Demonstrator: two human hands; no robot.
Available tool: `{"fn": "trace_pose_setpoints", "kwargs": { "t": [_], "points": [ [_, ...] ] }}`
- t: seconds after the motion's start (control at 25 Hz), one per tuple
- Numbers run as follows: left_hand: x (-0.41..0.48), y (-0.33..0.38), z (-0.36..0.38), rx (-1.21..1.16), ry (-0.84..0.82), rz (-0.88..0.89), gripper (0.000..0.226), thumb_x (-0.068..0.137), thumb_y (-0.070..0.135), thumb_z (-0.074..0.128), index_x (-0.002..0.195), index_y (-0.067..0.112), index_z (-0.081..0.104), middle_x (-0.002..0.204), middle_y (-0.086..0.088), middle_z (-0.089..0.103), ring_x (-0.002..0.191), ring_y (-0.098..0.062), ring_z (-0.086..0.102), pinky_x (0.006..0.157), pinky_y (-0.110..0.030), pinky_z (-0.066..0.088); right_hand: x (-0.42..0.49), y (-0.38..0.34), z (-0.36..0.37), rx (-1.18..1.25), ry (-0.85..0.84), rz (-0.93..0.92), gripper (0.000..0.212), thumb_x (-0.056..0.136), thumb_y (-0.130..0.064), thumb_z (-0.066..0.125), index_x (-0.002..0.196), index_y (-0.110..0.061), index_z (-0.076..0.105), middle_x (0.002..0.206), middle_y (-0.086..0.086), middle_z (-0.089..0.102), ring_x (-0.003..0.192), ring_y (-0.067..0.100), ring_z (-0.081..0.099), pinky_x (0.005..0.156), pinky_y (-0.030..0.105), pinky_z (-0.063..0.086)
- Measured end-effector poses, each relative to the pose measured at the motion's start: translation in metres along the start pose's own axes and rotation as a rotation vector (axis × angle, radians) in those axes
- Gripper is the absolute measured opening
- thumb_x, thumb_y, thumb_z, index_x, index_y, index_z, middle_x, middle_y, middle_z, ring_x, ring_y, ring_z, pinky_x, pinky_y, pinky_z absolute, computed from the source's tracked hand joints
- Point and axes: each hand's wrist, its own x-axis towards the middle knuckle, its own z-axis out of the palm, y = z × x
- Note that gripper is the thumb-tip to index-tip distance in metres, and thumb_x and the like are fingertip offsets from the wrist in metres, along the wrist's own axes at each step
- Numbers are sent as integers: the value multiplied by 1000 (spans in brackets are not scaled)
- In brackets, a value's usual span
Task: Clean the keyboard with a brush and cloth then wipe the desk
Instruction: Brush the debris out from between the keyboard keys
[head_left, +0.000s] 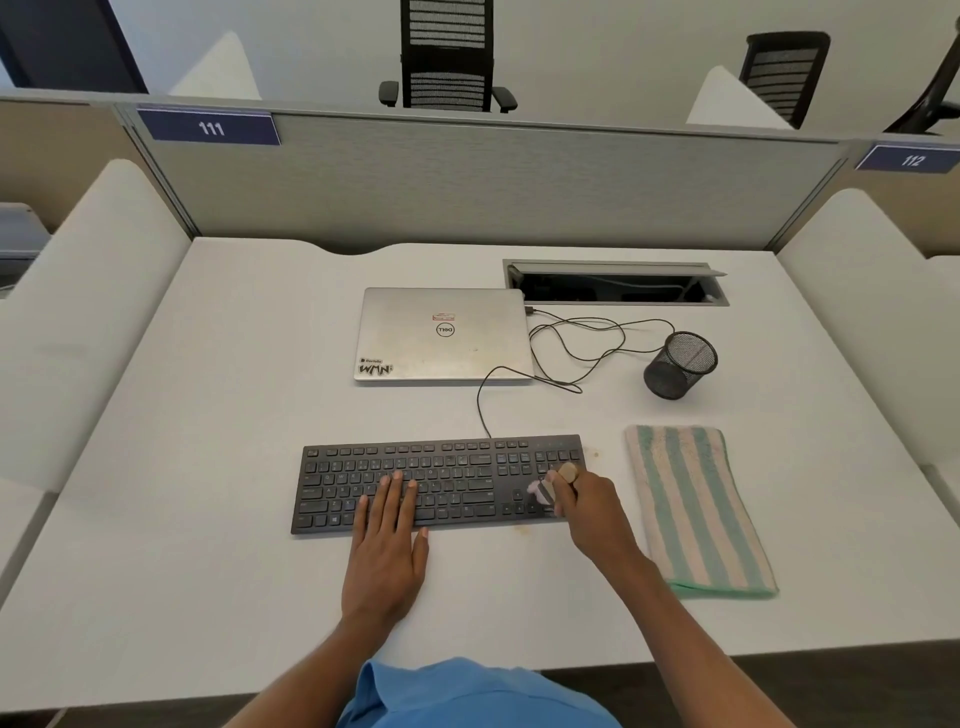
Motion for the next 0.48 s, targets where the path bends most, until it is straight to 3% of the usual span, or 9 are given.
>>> {"fn": "trace_pose_setpoints", "kwargs": {
  "t": [0.16, 0.32, 0.48],
  "points": [
    [0, 0, 1, -7, 2, 2, 68, 107, 36, 35, 169, 15, 17, 178, -5, 10, 164, -22, 5, 131, -51, 11, 14, -6, -22, 33, -22, 27, 32, 103, -25, 54, 76, -12, 64, 65, -7, 64, 59, 3, 56, 57, 15, 41],
    [0, 0, 1, 2, -4, 1, 69, 107, 36, 34, 169, 15, 15, 178, -5, 9, 164, -22, 4, 131, -52, 12, 24, -26, -27, 29, -198, -8, 25, 99, -28, 61, 77, -20, 69, 65, -4, 67, 56, 1, 56, 55, 14, 42],
    [0, 0, 1, 13, -3, 3, 69, 107, 36, 35, 169, 14, 15, 178, -5, 9, 164, -22, 4, 131, -52, 11, 26, -29, -23, 6, -328, 2, 19, 100, -15, 58, 90, -7, 72, 66, -2, 66, 59, 8, 56, 57, 21, 44]
  ]
}}
